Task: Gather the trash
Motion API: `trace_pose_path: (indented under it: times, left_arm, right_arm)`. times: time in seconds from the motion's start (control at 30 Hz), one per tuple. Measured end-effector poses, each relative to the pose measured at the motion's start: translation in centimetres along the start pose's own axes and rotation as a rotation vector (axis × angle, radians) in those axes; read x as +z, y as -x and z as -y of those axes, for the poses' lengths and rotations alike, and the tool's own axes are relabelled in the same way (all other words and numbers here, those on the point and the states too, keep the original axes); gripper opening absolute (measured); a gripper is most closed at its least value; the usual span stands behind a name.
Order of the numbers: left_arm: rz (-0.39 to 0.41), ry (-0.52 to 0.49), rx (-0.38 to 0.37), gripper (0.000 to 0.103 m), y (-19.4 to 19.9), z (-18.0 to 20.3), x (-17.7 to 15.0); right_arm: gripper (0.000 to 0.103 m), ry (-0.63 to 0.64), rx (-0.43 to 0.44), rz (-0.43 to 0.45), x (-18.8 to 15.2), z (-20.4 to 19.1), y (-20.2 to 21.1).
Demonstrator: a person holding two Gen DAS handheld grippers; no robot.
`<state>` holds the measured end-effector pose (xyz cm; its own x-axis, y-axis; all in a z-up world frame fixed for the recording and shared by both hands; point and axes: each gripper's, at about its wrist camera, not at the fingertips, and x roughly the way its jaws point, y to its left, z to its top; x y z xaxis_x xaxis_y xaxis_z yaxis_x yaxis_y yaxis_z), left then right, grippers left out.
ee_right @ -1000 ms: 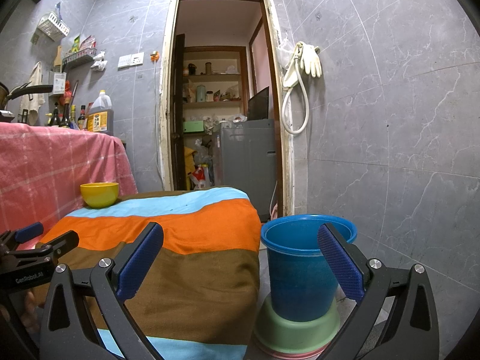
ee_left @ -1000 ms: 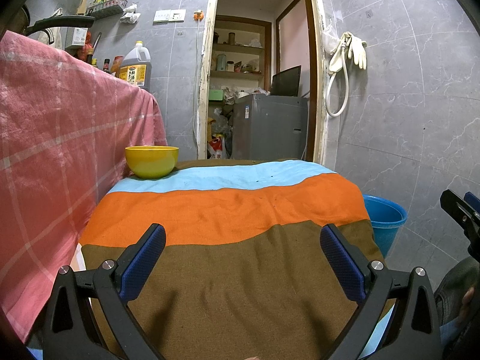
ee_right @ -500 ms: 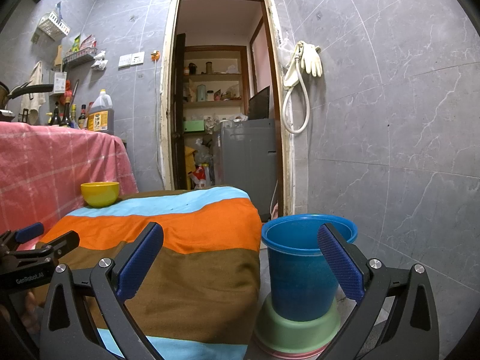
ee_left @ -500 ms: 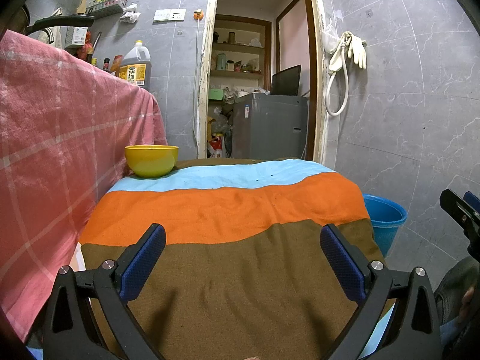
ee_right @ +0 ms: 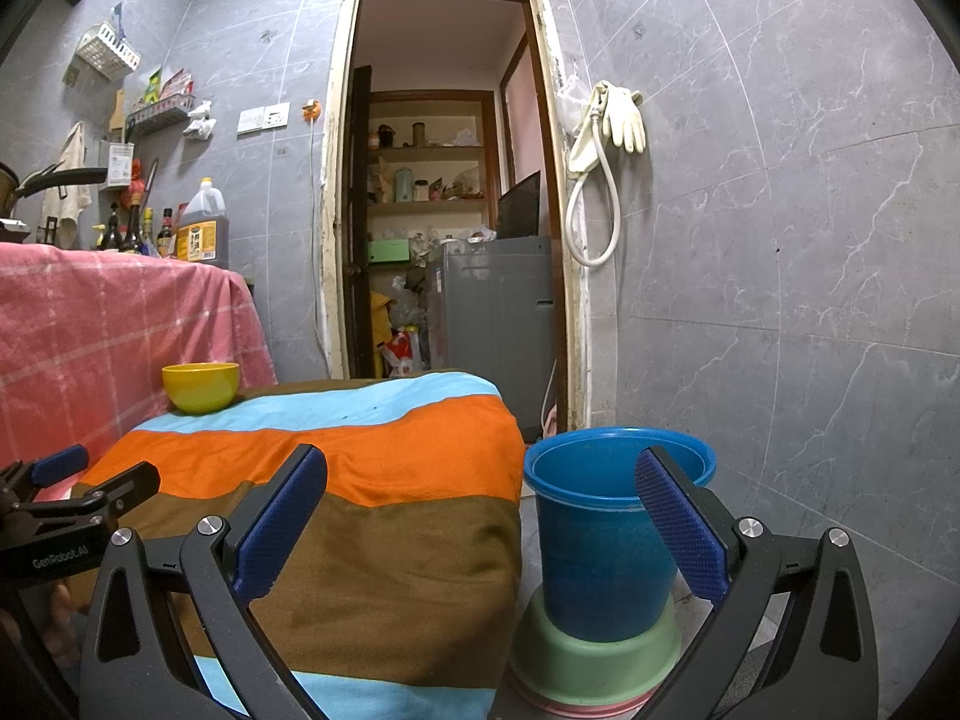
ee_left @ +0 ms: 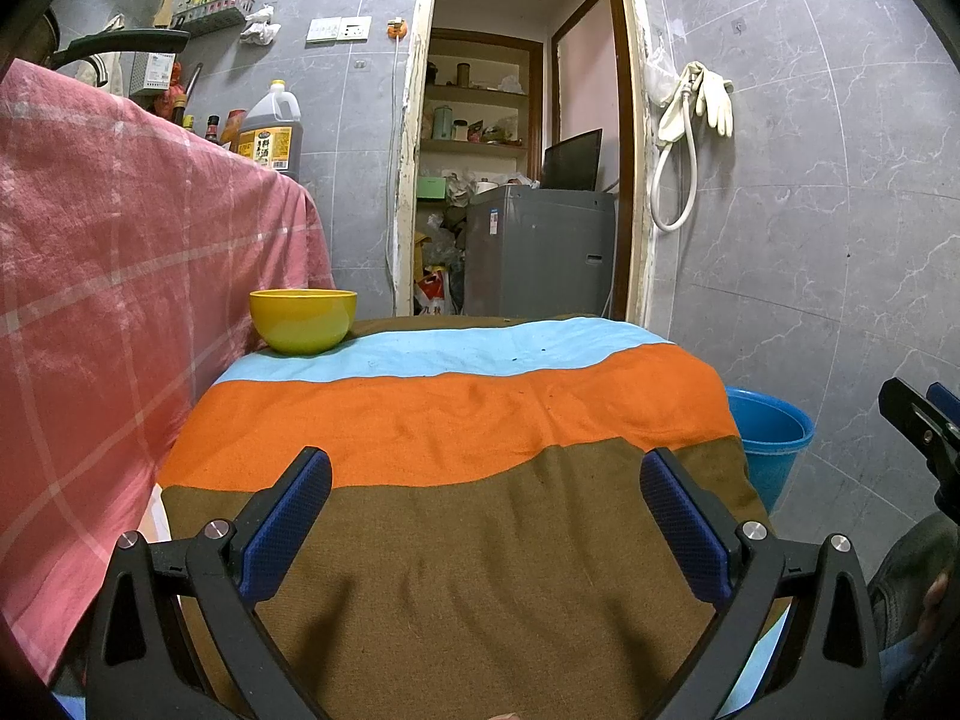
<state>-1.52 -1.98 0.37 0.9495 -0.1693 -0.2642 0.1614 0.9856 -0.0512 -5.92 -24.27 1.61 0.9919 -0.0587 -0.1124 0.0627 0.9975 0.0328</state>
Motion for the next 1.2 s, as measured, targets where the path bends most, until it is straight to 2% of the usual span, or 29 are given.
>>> trace_pose_path:
  times: [0.77, 0.93, 1.2]
  left_arm:
    - [-0.002, 0.002, 0.0, 0.101, -0.02, 0.07, 0.06]
    - [0.012, -0.013, 0.035, 0.101, 0.22, 0.18, -0.07]
    - [0.017, -0.009, 0.042, 0.101, 0.4, 0.28, -0.6]
  right_arm:
    - [0.103, 0.0, 0.0, 0.0, 0.08, -0.04, 0.03]
    - [0.103, 0.0, 0.0, 0.0, 0.1, -0.02, 0.04]
    - [0.103, 0.001, 0.0, -0.001, 0.13, -0.03, 0.02]
